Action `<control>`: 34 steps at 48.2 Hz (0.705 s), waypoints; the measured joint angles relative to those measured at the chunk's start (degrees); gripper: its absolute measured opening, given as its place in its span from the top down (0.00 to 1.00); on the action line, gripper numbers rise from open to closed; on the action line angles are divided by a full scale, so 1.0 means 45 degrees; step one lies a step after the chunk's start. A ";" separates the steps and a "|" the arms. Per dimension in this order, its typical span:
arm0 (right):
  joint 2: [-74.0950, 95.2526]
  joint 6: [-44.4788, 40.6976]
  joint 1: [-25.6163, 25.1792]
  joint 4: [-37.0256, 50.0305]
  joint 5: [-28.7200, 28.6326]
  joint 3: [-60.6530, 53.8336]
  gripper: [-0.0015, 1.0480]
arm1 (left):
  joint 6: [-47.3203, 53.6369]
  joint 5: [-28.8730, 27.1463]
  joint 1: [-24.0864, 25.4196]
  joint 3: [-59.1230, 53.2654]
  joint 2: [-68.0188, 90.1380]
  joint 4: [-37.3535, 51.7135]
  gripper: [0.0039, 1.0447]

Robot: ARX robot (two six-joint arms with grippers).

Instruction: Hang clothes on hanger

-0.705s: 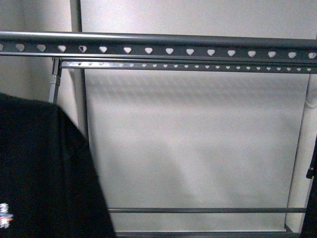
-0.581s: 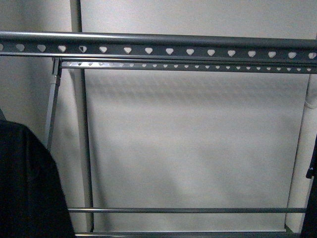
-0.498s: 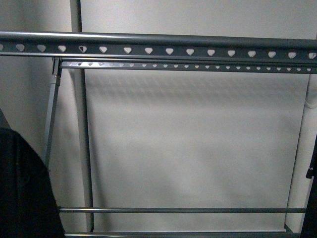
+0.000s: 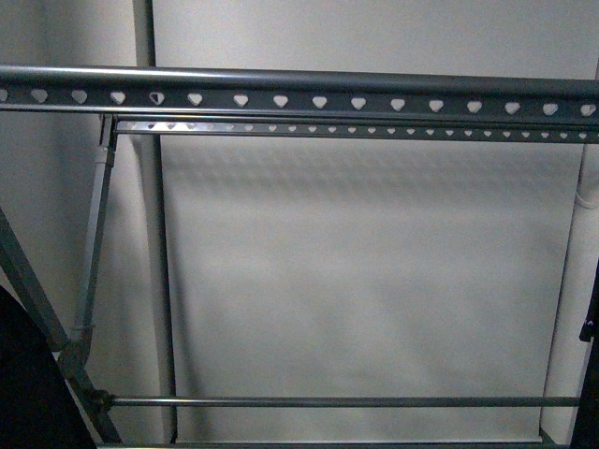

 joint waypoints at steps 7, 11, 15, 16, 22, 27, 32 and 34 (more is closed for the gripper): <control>0.0000 0.0000 0.0000 0.0000 -0.0019 0.0000 0.07 | -0.2385 -0.1783 -0.0024 0.2458 0.3230 -0.0792 0.06; 0.0000 0.0000 0.0000 0.0000 -0.0015 0.0000 0.07 | -0.3526 -0.2560 0.0000 0.3682 0.4488 -0.1817 0.06; 0.0000 0.0000 0.0000 0.0000 0.0005 0.0000 0.07 | -0.4371 -0.3147 0.0000 0.4561 0.5289 -0.2302 0.06; 0.0000 0.0000 0.0000 0.0000 0.0000 0.0000 0.07 | -0.4556 -0.3201 -0.0005 0.4784 0.5450 -0.2424 0.06; 0.0000 0.0000 0.0000 0.0000 -0.0005 0.0000 0.07 | -0.5387 -0.3677 -0.0126 0.5921 0.6193 -0.3128 0.06; 0.0000 0.0000 0.0000 0.0000 -0.0005 0.0000 0.07 | -0.5756 -0.4065 -0.0219 0.6717 0.6829 -0.3589 0.06; 0.0000 0.0000 0.0000 0.0000 0.0000 0.0000 0.07 | -0.6212 -0.4318 -0.0228 0.7679 0.7718 -0.4507 0.12; 0.0000 0.0000 0.0000 0.0000 0.0000 0.0000 0.07 | -0.6411 -0.4469 -0.0228 0.8111 0.8121 -0.4959 0.21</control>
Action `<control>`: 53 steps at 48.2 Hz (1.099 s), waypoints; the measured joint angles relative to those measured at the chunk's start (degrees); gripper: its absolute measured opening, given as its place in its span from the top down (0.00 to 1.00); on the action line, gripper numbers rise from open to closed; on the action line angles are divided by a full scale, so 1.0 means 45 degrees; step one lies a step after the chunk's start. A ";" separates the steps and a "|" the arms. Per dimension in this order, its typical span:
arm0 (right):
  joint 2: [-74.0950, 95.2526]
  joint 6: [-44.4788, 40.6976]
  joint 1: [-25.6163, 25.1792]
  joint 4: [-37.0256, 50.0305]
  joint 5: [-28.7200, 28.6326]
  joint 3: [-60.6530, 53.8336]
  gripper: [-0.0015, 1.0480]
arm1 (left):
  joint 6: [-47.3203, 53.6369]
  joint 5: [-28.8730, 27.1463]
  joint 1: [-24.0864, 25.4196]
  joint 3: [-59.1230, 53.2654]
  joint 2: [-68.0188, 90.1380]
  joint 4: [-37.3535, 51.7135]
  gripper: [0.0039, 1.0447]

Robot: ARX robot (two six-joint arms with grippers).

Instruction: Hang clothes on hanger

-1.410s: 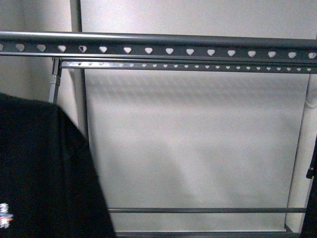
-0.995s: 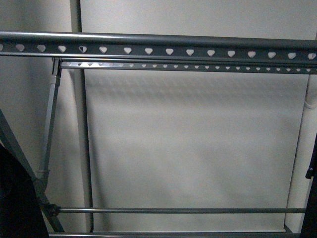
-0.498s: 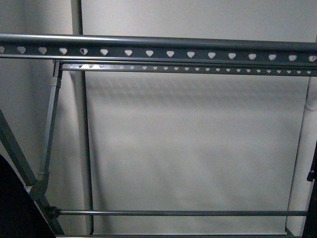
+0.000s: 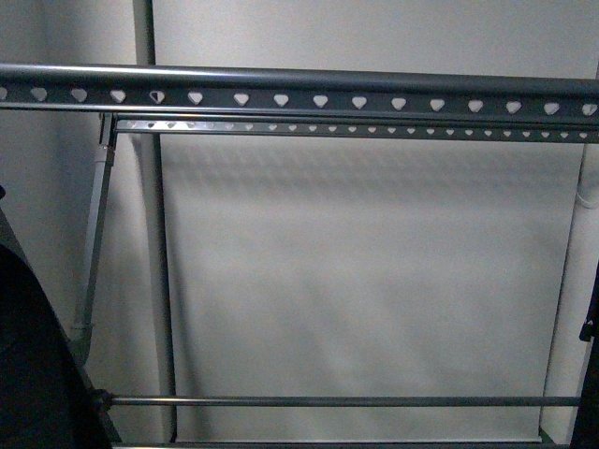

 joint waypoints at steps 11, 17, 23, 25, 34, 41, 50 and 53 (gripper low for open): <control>0.0000 0.0000 0.0000 0.0000 0.0000 0.0000 0.07 | -0.0340 0.0102 0.0097 0.0733 0.0767 -0.0733 0.55; 0.0000 0.0000 0.0000 0.0000 0.0000 0.0000 0.07 | -0.0238 0.1001 0.0131 0.0656 0.0631 -0.0874 0.79; 0.0000 0.0000 0.0000 0.0000 0.0000 0.0000 0.07 | 0.0369 0.3031 0.0092 -0.0578 -0.0563 -0.0729 0.97; 0.0000 0.0000 0.0000 0.0000 -0.0005 0.0000 0.07 | 0.1064 0.3818 -0.0024 -0.1078 -0.1161 -0.0733 0.96; 0.0000 0.0000 0.0000 0.0000 -0.0005 0.0000 0.07 | 0.5265 0.8612 -0.0826 -0.2331 -0.3662 -0.2259 0.96; 0.0000 0.0000 0.0000 0.0000 0.0000 0.0000 0.07 | 0.9539 1.2556 -0.1190 -0.2181 -0.4274 -0.4357 0.96; 0.0000 0.0000 0.0000 0.0000 0.0000 0.0000 0.07 | 1.6208 1.4741 -0.1127 -0.0355 -0.3045 -0.7383 0.96; 0.0000 0.0000 0.0000 0.0000 0.0000 0.0000 0.07 | 1.9526 1.4406 -0.1122 0.0665 -0.2098 -0.7616 0.96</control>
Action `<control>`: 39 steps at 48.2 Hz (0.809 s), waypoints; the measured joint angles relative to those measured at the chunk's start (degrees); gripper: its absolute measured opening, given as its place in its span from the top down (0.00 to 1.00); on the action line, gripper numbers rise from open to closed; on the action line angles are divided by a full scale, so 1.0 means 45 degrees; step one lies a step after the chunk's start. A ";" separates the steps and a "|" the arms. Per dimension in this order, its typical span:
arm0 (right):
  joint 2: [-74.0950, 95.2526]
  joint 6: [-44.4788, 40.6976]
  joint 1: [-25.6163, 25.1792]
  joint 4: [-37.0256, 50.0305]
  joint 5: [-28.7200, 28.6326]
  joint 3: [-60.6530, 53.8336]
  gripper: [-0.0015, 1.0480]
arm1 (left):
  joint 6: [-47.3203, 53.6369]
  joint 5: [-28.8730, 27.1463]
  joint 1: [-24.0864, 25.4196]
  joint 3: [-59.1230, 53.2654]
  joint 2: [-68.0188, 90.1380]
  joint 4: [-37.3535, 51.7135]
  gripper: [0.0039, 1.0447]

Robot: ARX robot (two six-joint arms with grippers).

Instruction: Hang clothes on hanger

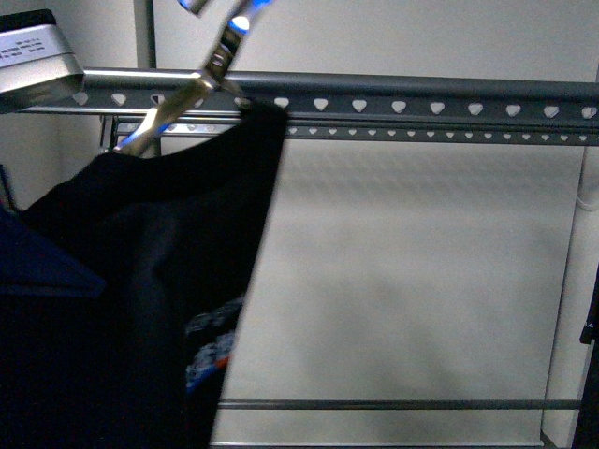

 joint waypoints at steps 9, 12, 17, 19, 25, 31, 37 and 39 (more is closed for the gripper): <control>0.0000 0.0000 0.0000 0.0000 0.0000 0.0000 0.07 | 0.7422 -0.0763 -0.0466 0.0986 0.1477 0.2982 0.96; 0.0000 0.0000 0.0000 0.0000 -0.0005 0.0000 0.07 | 0.9607 -0.0942 -0.0782 0.1350 0.2030 0.3959 0.96; 0.0000 0.0000 0.0000 0.0000 0.0000 0.0000 0.07 | 1.2444 -0.0923 -0.1185 0.2064 0.2735 0.4784 0.96; 0.0000 0.0000 0.0000 0.0000 0.0000 0.0000 0.07 | 1.3226 -0.0913 -0.1273 0.2195 0.2837 0.4901 0.96; 0.0000 0.0000 0.0000 0.0000 -0.0010 0.0000 0.07 | 1.4013 -0.0782 -0.1384 0.2030 0.2812 0.6076 0.96; 0.0000 0.0000 0.0000 0.0000 0.0000 0.0000 0.07 | 1.4280 -0.0743 -0.1394 0.1763 0.2793 0.6217 0.96; 0.0000 0.0000 0.0000 0.0000 0.0000 0.0000 0.07 | 1.4358 -0.0743 -0.1394 0.1734 0.2788 0.6217 0.96; 0.0000 0.0000 0.0000 0.0000 -0.0005 0.0000 0.07 | 1.4362 -0.0743 -0.1394 0.1734 0.2788 0.6217 0.96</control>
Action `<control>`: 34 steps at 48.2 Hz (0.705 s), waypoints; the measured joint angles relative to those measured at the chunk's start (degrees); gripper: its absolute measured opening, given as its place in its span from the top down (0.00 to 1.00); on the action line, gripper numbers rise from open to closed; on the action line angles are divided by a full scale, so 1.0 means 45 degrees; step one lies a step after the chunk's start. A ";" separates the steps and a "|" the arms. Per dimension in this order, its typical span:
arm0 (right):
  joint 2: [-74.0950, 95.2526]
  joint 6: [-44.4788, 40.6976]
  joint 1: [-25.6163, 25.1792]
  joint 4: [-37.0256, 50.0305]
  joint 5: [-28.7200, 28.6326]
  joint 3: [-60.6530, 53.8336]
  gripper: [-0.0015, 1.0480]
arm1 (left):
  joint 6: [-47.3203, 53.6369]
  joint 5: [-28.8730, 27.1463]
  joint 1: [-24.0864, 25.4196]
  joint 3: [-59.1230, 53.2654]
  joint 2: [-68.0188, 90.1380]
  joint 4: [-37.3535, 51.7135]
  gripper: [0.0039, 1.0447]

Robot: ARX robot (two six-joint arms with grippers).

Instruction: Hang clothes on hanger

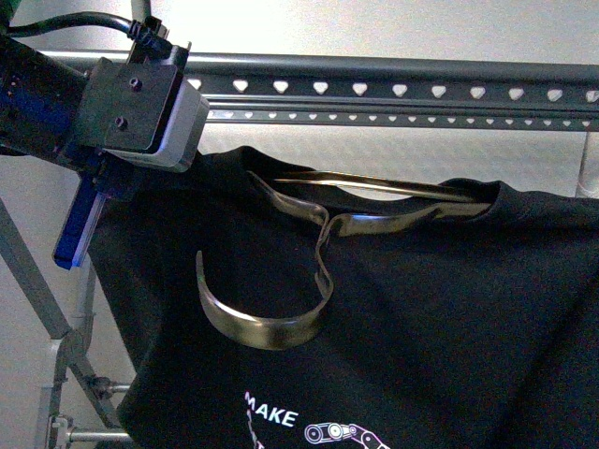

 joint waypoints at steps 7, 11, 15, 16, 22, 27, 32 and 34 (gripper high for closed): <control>0.0000 0.0000 0.0000 0.0000 0.0005 0.0000 0.07 | 0.0005 -0.0005 0.0000 -0.0005 0.0000 0.0000 0.96; 0.0000 0.0000 0.0000 0.0000 0.0005 0.0000 0.07 | 0.0010 -0.0005 0.0000 -0.0005 0.0000 0.0000 0.96; 0.0942 0.1559 -0.1103 -0.0083 -0.3152 0.0321 0.07 | 0.0015 -0.0010 0.0000 -0.0005 0.0000 0.0000 0.96; 0.1593 0.2021 -0.1647 0.0146 -0.4333 0.0559 0.07 | 0.0019 -0.0019 0.0005 -0.0005 0.0000 0.0000 0.96; 0.5829 0.1180 -0.3691 0.2637 -0.7961 0.2769 0.07 | 0.0034 -0.0039 -0.0029 -0.0005 0.0000 0.0000 0.96; 0.8369 -0.1627 -0.3682 0.3274 -0.8471 0.4741 0.07 | 0.0034 -0.0058 -0.0015 -0.0010 0.0000 0.0000 0.96; 1.0452 -0.6309 -0.3065 0.3201 -0.9287 0.6441 0.07 | 0.0039 -0.0092 0.0019 -0.0010 0.0000 0.0005 0.96; 1.0773 -0.7985 -0.2909 0.2458 -0.9724 0.6795 0.07 | 0.0044 -0.0092 0.0015 -0.0010 0.0000 0.0005 0.96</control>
